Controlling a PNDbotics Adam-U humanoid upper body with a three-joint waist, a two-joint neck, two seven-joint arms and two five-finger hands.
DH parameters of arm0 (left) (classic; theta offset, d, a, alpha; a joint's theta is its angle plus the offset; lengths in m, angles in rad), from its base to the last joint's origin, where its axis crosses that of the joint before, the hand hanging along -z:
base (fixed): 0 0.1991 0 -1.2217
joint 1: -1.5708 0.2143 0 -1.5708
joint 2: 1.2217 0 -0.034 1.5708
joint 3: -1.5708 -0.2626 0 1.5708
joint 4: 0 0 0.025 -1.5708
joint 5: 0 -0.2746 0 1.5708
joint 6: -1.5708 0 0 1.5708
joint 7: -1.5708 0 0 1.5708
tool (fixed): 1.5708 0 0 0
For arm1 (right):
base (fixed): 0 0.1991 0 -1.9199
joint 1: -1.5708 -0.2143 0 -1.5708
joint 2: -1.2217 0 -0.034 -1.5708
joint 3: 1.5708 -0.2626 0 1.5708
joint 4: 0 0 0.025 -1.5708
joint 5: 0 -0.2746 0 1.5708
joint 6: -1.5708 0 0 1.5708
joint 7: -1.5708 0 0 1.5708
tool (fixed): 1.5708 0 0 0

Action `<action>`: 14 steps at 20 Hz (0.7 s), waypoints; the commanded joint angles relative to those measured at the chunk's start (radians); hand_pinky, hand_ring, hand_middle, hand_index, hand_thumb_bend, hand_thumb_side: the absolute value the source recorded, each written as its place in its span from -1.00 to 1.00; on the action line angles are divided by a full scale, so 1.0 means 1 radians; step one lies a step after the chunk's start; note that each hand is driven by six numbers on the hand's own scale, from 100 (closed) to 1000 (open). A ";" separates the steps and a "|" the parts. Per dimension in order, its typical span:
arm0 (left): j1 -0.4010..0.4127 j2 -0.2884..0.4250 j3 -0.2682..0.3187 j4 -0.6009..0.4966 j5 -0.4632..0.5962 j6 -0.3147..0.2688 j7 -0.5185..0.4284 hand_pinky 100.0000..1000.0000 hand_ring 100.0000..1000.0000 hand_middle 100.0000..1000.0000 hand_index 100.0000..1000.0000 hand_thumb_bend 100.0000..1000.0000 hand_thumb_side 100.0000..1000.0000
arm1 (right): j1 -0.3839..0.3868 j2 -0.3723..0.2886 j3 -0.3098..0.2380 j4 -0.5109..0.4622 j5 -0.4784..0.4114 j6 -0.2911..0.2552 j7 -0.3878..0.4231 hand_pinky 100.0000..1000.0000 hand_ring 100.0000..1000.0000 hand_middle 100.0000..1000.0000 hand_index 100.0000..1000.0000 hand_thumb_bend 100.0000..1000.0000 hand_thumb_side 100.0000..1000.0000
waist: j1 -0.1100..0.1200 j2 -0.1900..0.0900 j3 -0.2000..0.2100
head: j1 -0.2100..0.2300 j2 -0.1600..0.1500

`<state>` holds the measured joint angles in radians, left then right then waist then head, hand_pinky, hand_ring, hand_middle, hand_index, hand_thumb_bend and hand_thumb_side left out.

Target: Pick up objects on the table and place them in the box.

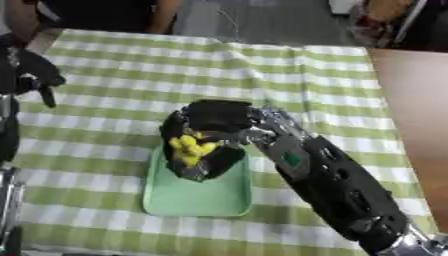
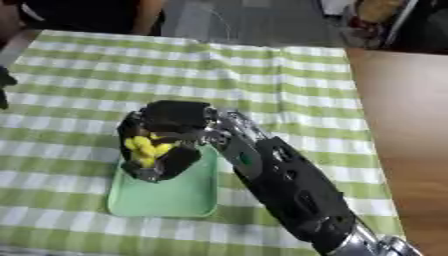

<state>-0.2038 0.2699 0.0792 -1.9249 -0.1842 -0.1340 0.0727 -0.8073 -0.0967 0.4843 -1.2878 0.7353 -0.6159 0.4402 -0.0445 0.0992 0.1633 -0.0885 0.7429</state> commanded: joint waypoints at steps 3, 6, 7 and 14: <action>-0.012 0.011 -0.002 -0.026 0.001 0.001 -0.002 -0.71 -0.23 -0.18 -0.27 0.26 1.00 | -0.009 -0.005 -0.008 -0.015 0.008 -0.007 0.002 -0.41 0.05 0.16 0.29 -0.87 0.36 | 0.008 -0.010 0.000 | -0.003 -0.017; -0.012 0.011 -0.002 -0.026 0.001 0.001 -0.002 -0.71 -0.22 -0.18 -0.27 0.26 1.00 | -0.009 -0.004 -0.010 -0.012 0.008 -0.015 0.014 -0.20 0.21 0.30 0.34 -0.57 0.41 | 0.008 -0.011 0.000 | -0.002 -0.017; -0.012 0.011 -0.002 -0.026 0.001 0.001 -0.002 -0.71 -0.22 -0.18 -0.27 0.26 1.00 | -0.009 -0.004 -0.010 -0.011 0.008 -0.018 0.019 -0.11 0.28 0.34 0.37 -0.50 0.43 | 0.008 -0.011 0.000 | -0.002 -0.017; -0.012 0.011 -0.002 -0.026 0.001 0.001 -0.001 -0.71 -0.22 -0.18 -0.27 0.26 1.00 | -0.008 -0.003 -0.015 -0.006 0.006 -0.021 0.048 0.28 0.52 0.56 0.53 -0.25 0.48 | 0.008 -0.010 -0.001 | -0.001 -0.017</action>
<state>-0.2039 0.2699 0.0791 -1.9249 -0.1842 -0.1341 0.0728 -0.8070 -0.0967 0.4804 -1.2841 0.7424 -0.6276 0.4739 -0.0445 0.0992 0.1632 -0.0885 0.7429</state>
